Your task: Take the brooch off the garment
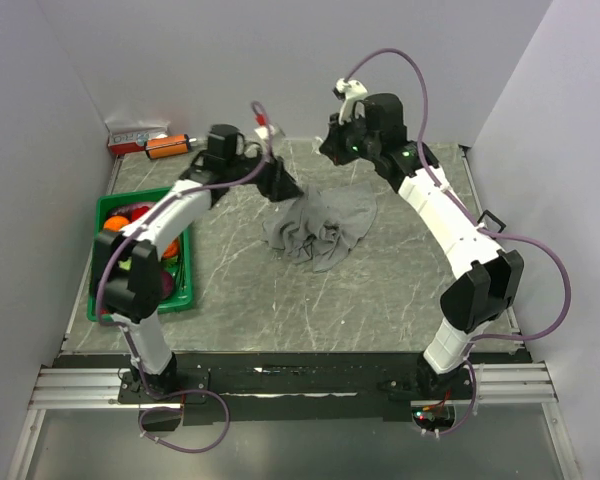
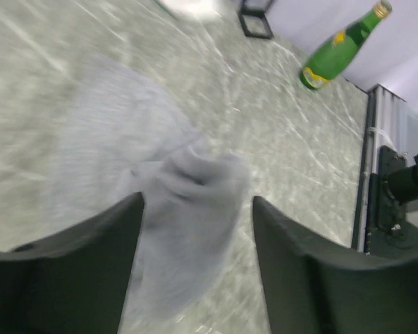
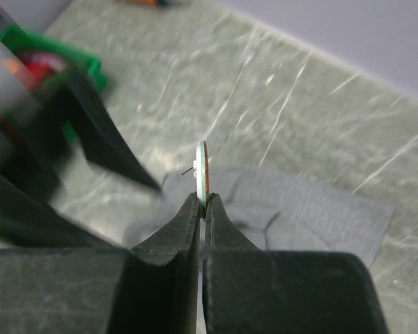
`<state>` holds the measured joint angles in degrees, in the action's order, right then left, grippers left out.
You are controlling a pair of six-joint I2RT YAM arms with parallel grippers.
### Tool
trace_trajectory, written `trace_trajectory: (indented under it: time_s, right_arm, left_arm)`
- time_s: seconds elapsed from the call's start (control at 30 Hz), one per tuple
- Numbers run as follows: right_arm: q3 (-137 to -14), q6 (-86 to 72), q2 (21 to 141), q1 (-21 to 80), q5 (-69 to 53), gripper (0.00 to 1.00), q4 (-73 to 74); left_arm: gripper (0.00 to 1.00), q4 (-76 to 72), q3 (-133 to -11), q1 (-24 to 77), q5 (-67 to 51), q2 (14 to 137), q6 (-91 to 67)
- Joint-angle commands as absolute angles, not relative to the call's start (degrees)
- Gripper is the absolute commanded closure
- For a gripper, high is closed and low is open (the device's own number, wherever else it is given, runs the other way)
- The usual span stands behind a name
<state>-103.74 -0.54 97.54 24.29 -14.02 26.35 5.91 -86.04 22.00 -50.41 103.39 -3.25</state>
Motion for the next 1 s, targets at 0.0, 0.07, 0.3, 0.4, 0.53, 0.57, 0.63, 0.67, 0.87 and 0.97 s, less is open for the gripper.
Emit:
trace_trajectory:
  time_s: [0.0, 0.07, 0.3, 0.4, 0.53, 0.57, 0.63, 0.67, 0.87, 0.97]
  right_arm:
    - [-102.1, 4.2, 92.9, 20.3, -35.8, 1.0, 28.8]
    - [-101.0, 6.8, 92.3, 19.4, -42.6, 0.98, 29.1]
    - [-100.2, 14.0, 93.5, 19.2, -65.5, 0.99, 31.5]
    - [-101.7, 16.4, 95.5, 19.1, -68.6, 1.0, 35.3]
    - [-105.6, 19.6, 98.9, 19.1, -70.9, 1.0, 40.9]
    - [-106.1, 19.9, 99.3, 19.1, -71.5, 1.0, 41.9]
    - [-106.7, 20.0, 99.9, 19.2, -71.7, 1.0, 42.2]
    - [-106.7, 19.8, 100.2, 19.2, -71.9, 1.0, 41.6]
    - [-106.5, 16.2, 101.3, 19.1, -71.4, 1.0, 38.9]
    - [-106.4, 15.0, 101.4, 19.2, -70.8, 1.0, 37.8]
  left_arm:
    - [0.26, 9.7, -88.6, 16.8, -56.4, 95.4, 1.5]
    - [0.23, 11.5, -90.7, 15.2, -58.9, 94.8, 2.9]
    - [0.21, 18.2, -99.7, 14.0, -72.6, 100.0, 1.3]
    - [0.17, 12.1, -98.5, 14.1, -73.6, 100.3, -5.8]
    - [0.18, 1.9, -95.3, 14.3, -74.6, 99.8, -15.0]
    - [0.18, 1.3, -95.4, 14.4, -74.8, 100.1, -16.2]
    - [0.21, 1.8, -96.1, 15.3, -75.6, 100.4, -15.9]
    - [0.21, 2.4, -96.4, 15.6, -75.8, 100.7, -15.0]
    - [0.24, 10.4, -101.7, 18.3, -78.4, 103.5, -9.6]
    - [0.24, 13.4, -103.6, 18.3, -78.4, 104.8, -8.0]
